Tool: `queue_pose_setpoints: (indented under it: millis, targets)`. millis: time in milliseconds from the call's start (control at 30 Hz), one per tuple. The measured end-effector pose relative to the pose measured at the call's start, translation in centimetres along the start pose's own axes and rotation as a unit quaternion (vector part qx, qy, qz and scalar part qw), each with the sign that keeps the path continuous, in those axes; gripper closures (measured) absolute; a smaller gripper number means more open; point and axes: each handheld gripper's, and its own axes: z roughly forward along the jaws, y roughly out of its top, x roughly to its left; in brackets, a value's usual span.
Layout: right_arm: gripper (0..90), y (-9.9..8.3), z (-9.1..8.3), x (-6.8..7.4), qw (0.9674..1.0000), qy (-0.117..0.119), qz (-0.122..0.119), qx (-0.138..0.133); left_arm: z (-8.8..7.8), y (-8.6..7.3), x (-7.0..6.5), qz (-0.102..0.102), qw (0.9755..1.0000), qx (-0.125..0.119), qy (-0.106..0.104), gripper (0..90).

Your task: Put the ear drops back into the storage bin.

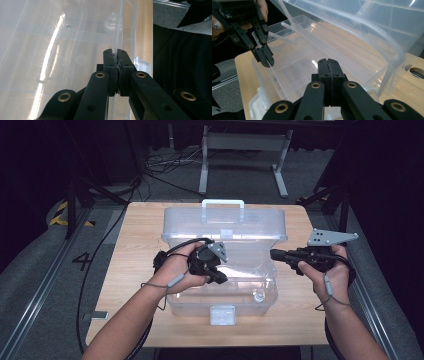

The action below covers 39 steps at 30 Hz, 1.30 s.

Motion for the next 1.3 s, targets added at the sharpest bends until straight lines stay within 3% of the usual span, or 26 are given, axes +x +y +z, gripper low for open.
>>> queue_pose_setpoints:
  millis: [300,700,833,1067,1167,1300]
  targets:
    - [90.0,-0.2,-0.1,-0.3,0.9997,-0.008,0.01,-0.018,0.3,-0.4,-0.4,-0.003,1.0,-0.004,-0.003,87.4]
    - [90.0,-0.3,-0.4,-0.4,0.9991,-0.019,0.018,-0.034,-1.2,-1.3,-0.9,-0.019,0.9988,-0.043,0.013,87.0]
    - [90.0,-0.4,-0.4,-0.4,0.999,-0.022,0.018,-0.035,-3.2,-2.1,-1.3,-0.03,0.9964,-0.074,0.029,87.5]
    - [90.0,-0.5,-0.4,-0.3,0.9989,-0.027,0.017,-0.036,-5.1,-3.9,-1.7,-0.053,0.9928,-0.092,0.054,88.7]
    - [90.0,-0.5,-0.5,-0.3,0.9989,-0.027,0.016,-0.036,-6.1,-5.2,-1.8,-0.073,0.9892,-0.107,0.069,89.1]
    - [90.0,-0.5,-0.5,-0.2,0.9989,-0.028,0.013,-0.036,-7.6,-7.1,-1.9,-0.101,0.9815,-0.131,0.096,89.3]
